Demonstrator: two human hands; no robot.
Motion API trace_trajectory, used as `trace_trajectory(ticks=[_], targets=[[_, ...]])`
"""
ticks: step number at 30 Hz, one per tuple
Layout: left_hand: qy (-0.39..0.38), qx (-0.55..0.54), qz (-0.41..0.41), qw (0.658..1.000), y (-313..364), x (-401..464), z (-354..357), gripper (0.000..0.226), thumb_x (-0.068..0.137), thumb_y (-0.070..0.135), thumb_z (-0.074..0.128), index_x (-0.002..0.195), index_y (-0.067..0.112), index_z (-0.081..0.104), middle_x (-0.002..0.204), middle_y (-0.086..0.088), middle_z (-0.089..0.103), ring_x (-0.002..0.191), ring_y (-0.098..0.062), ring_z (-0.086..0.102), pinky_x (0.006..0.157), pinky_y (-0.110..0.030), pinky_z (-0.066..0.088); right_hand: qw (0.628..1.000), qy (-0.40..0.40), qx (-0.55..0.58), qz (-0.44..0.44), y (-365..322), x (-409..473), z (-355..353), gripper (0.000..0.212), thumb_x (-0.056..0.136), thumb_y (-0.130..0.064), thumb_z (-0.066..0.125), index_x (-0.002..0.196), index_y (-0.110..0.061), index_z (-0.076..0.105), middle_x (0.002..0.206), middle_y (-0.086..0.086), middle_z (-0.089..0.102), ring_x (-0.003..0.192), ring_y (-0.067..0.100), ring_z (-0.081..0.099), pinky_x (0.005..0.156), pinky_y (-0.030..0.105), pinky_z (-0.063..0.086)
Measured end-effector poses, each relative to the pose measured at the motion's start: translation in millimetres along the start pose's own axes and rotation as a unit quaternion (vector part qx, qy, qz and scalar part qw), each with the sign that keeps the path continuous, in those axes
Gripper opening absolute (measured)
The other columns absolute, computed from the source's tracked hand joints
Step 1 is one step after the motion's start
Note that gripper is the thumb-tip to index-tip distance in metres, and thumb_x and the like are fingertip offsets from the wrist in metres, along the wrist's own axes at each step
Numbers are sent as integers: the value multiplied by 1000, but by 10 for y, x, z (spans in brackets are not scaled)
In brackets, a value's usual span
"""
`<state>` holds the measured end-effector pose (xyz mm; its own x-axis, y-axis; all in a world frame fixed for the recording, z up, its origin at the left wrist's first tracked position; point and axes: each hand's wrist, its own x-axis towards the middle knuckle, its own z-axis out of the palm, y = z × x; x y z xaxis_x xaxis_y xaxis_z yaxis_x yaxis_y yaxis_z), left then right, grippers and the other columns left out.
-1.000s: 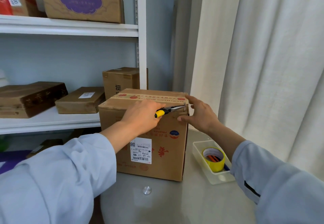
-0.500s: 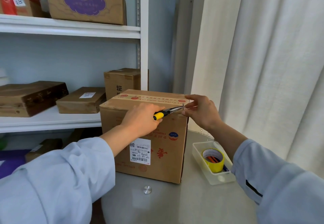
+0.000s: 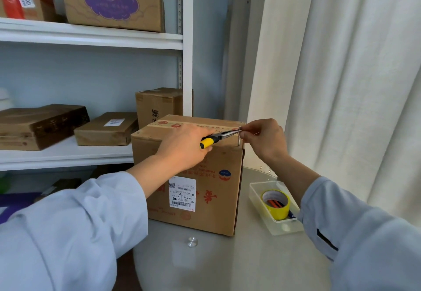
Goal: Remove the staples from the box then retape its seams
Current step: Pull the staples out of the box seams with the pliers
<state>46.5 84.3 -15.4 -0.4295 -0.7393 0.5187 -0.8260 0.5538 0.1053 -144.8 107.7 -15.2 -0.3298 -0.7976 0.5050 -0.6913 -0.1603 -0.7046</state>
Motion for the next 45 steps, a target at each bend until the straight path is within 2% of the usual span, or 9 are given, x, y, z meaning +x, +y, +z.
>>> trace_trajectory(ticks=[4, 10, 14, 17, 20, 28, 36, 40, 45], targets=[[-3, -27, -13, 1000, 68, -68, -38, 43, 90, 37, 59, 133, 38, 51, 123, 3, 63, 109, -23, 58, 84, -38, 54, 999, -20, 32, 8, -71, -31, -15, 13, 81, -14, 73, 93, -18, 70, 87, 2, 71, 86, 17, 67, 83, 32, 55], [-2, 18, -37, 999, 123, -79, -113, 32, 90, 31, 59, 122, 27, 57, 108, -1, 57, 87, -20, 58, 69, -37, 55, 992, 82, 67, 64, -101, -54, -82, 16, 83, -15, 71, 100, -17, 71, 89, 2, 72, 86, 20, 69, 81, 36, 56], [-62, 44, -59, 995, 102, -137, -4, 32, 88, 21, 59, 118, 15, 51, 123, -1, 48, 81, -20, 56, 69, -37, 54, 992, 18, 67, 102, 6, -160, -31, 10, 88, -18, 66, 80, -18, 70, 81, 6, 72, 82, 24, 70, 78, 40, 57], [-83, 38, -68, 993, 167, -183, 114, 16, 88, 17, 55, 102, 14, 48, 97, 1, 51, 80, -21, 52, 66, -33, 46, 994, 7, 41, 97, 21, -194, 8, 17, 93, -21, 60, 99, -11, 72, 90, 9, 71, 86, 25, 67, 77, 33, 53], [-58, 43, -66, 995, 285, -171, 145, 13, 89, 17, 54, 100, 16, 46, 87, 1, 47, 78, -22, 50, 63, -32, 40, 994, 18, 33, 107, 69, -124, -45, 15, 92, -20, 61, 93, -9, 71, 88, 11, 71, 84, 28, 66, 75, 33, 53], [-18, 54, 19, 998, 562, -304, 374, 32, 86, 26, 62, 115, 19, 50, 117, -2, 44, 83, -19, 52, 68, -32, 42, 985, 14, 90, 146, 319, -173, -266, 13, 87, -21, 66, 75, -16, 69, 79, 4, 70, 86, 27, 68, 84, 46, 56], [-243, 9, -56, 968, 605, -483, 784, 21, 85, 29, 59, 104, 19, 57, 97, -2, 61, 87, -23, 58, 61, -28, 41, 951, -177, 1, 254, 844, -524, -218, 10, 89, -12, 66, 86, -2, 64, 62, 8, 61, 39, 12, 59, 45, 22, 51], [-280, 35, -50, 958, 616, -564, 949, 21, 85, 26, 59, 104, 18, 57, 96, -3, 60, 86, -23, 56, 63, -30, 41, 883, -301, -56, 355, 1220, -764, 131, 7, 94, -6, 52, 88, -9, 54, 63, 5, 64, 50, 14, 60, 65, 29, 54], [-296, 44, -44, 953, 614, -660, 1121, 22, 85, 26, 59, 105, 19, 58, 98, -3, 61, 87, -23, 57, 63, -30, 42, 878, -273, -191, 343, 1794, -1054, 441, 10, 74, -8, 67, 70, -12, 58, 63, 6, 68, 49, 17, 60, 52, 25, 55]])
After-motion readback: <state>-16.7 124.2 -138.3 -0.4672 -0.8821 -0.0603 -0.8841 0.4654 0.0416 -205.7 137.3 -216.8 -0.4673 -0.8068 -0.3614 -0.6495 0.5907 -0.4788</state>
